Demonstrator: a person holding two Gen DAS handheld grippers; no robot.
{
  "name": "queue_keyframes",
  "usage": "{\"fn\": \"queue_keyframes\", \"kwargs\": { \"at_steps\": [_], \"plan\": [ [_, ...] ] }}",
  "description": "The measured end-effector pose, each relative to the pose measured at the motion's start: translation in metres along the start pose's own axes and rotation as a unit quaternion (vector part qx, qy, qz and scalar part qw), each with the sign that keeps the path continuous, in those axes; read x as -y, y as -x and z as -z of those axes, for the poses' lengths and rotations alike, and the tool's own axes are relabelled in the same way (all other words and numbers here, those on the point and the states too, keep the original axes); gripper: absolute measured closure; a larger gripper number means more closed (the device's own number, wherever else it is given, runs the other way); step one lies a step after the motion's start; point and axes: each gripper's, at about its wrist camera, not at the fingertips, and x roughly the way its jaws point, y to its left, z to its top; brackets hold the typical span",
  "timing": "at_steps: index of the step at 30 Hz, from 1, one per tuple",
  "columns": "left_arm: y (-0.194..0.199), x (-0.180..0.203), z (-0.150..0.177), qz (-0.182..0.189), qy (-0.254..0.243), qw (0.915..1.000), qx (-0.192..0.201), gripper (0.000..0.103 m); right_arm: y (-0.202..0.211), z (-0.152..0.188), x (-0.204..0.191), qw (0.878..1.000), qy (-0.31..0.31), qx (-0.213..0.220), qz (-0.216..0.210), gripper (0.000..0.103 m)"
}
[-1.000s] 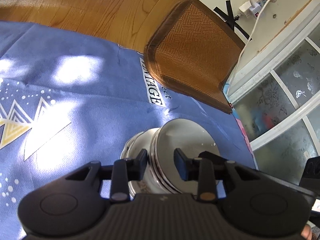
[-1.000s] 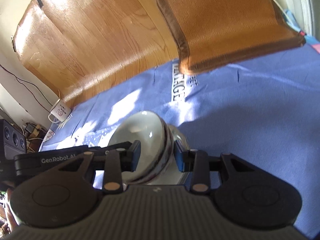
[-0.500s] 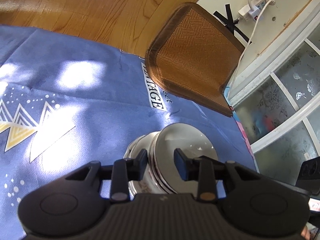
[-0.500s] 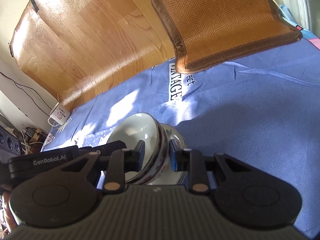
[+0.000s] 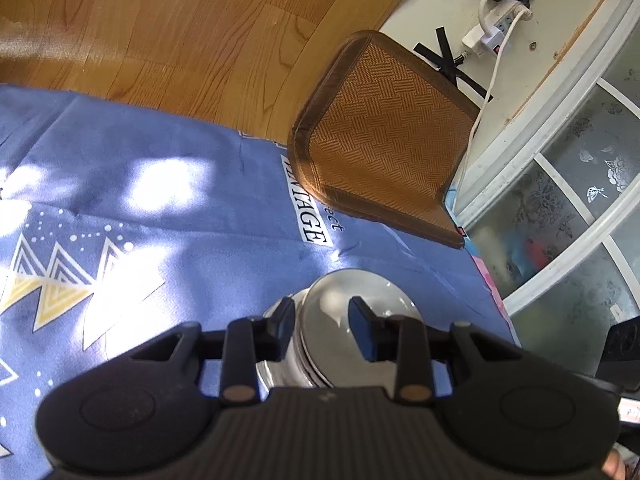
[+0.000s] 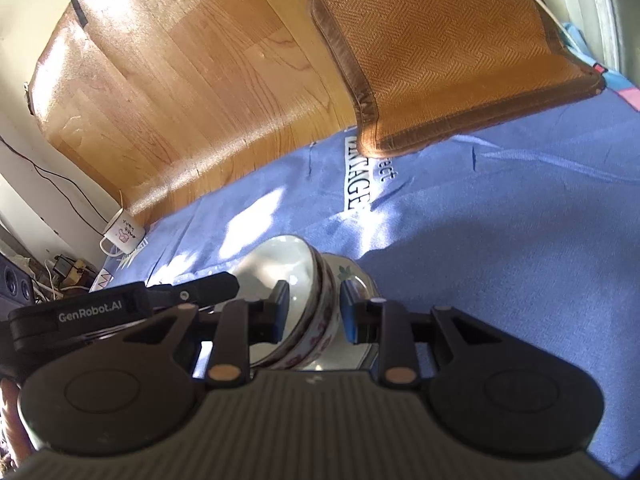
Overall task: Organize plates and bowls
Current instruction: 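Lower the bowl stack onto the floral plates and open both grippers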
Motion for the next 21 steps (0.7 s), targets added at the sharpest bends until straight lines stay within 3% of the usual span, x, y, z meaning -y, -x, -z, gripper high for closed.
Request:
{"fn": "queue_keyframes", "kwargs": {
  "at_steps": [8,15,21],
  "plan": [
    [0.027,0.011,0.019,-0.018,-0.050,0.9981,0.030,0.069,0.025,0.029,-0.004,0.998,0.029,0.044,0.023,0.071],
    [0.048,0.017,0.055,-0.084,-0.105,0.9887,0.066,0.059,0.042,0.074,-0.015,0.993,0.070,0.080,0.045,0.065],
    [0.066,0.016,0.093,-0.115,-0.136,0.9806,0.081,0.052,0.048,0.106,-0.025,0.995,0.054,0.079,0.038,0.064]
  ]
}}
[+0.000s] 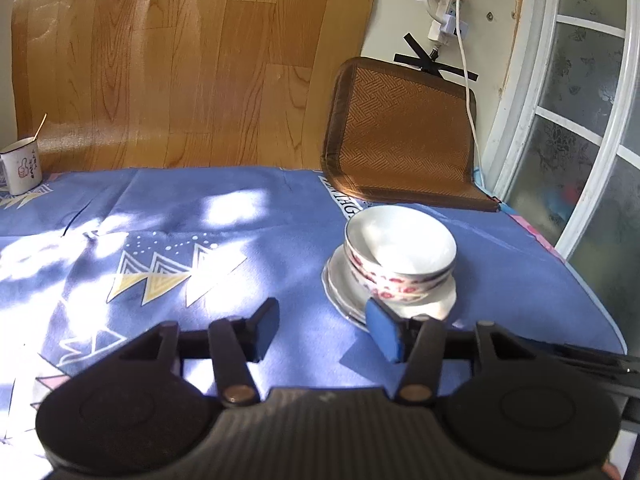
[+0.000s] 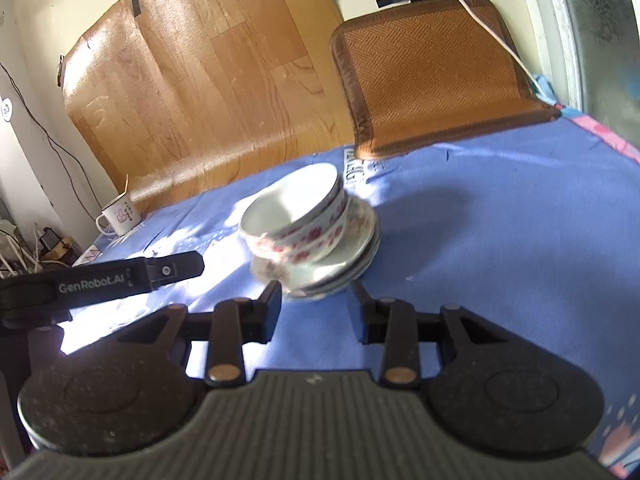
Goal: Organize plates and bowls
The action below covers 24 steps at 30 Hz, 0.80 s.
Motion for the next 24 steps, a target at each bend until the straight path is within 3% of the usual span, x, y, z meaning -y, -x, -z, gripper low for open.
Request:
{"fn": "queue_keyframes", "kwargs": {
  "at_steps": [6,14,18,20,24],
  "plan": [
    [0.022,0.000,0.023,-0.017,-0.007,0.9998,0.010,0.049,0.016,0.022,-0.014,1.000,0.010,0.007,0.008,0.061],
    [0.053,0.004,0.041,-0.028,-0.014,0.9989,0.034,0.040,0.039,0.039,-0.028,1.000,0.015,0.021,0.015,0.048],
    [0.065,0.009,0.047,-0.027,-0.022,0.9984,0.045,0.028,0.049,0.045,-0.033,0.999,0.017,0.027,0.017,0.040],
    [0.070,0.012,0.050,-0.028,-0.027,0.9980,0.050,0.026,0.053,0.048,-0.035,0.999,0.017,0.031,0.016,0.038],
    [0.079,0.013,0.054,-0.036,-0.027,0.9973,0.058,0.011,0.062,0.054,-0.038,0.999,0.018,0.043,0.018,0.032]
  ]
}}
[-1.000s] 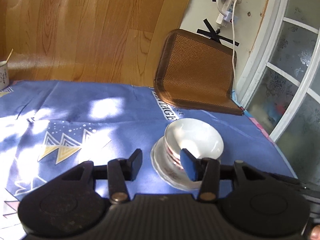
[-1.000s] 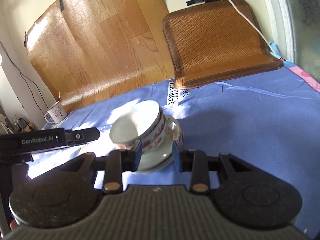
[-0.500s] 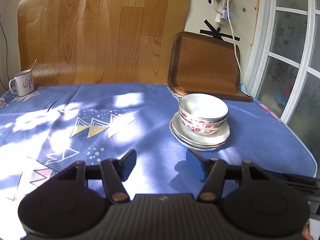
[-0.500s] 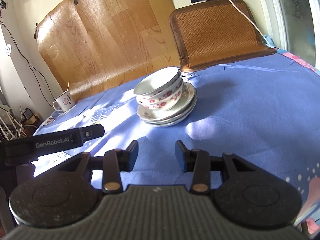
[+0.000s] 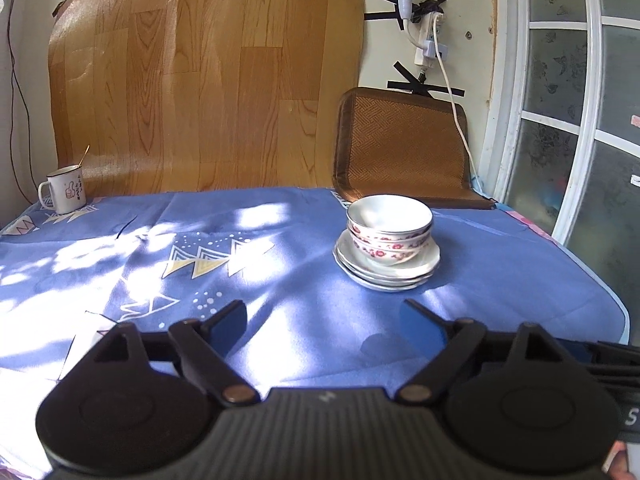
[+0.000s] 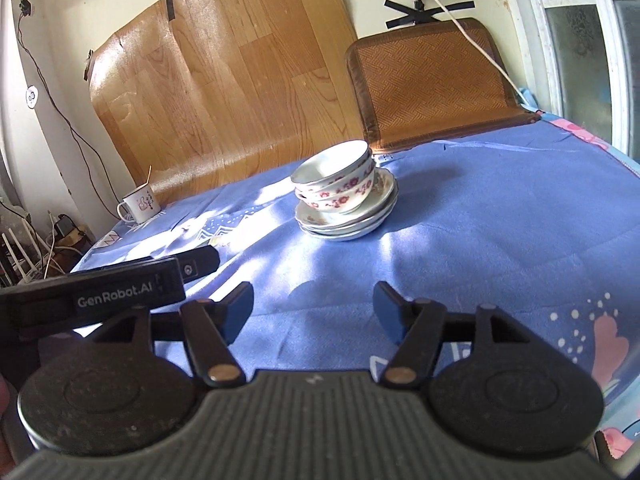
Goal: Organize plates and bowls
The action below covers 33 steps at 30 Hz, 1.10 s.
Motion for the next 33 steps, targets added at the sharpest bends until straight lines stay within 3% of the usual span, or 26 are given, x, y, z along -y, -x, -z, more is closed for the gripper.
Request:
{"fn": "queue_keyframes", "kwargs": {
  "at_steps": [3,12,23,33],
  "plan": [
    [0.005,-0.003,0.002,-0.009,0.008,0.9999,0.008,0.000,0.006,0.003,0.001,1.000,-0.005,0.010,0.006,0.024],
    [-0.002,-0.002,0.015,-0.023,0.018,0.9994,-0.016,0.000,0.008,0.010,0.003,1.000,-0.019,0.015,0.009,0.019],
    [0.001,-0.009,0.029,-0.044,0.032,0.9985,0.007,0.000,0.007,0.015,-0.001,1.000,-0.021,0.009,0.006,0.018],
    [-0.013,-0.007,0.039,-0.052,0.028,0.9969,-0.052,0.000,0.004,0.016,-0.001,1.000,-0.026,0.003,0.004,0.013]
  ]
}}
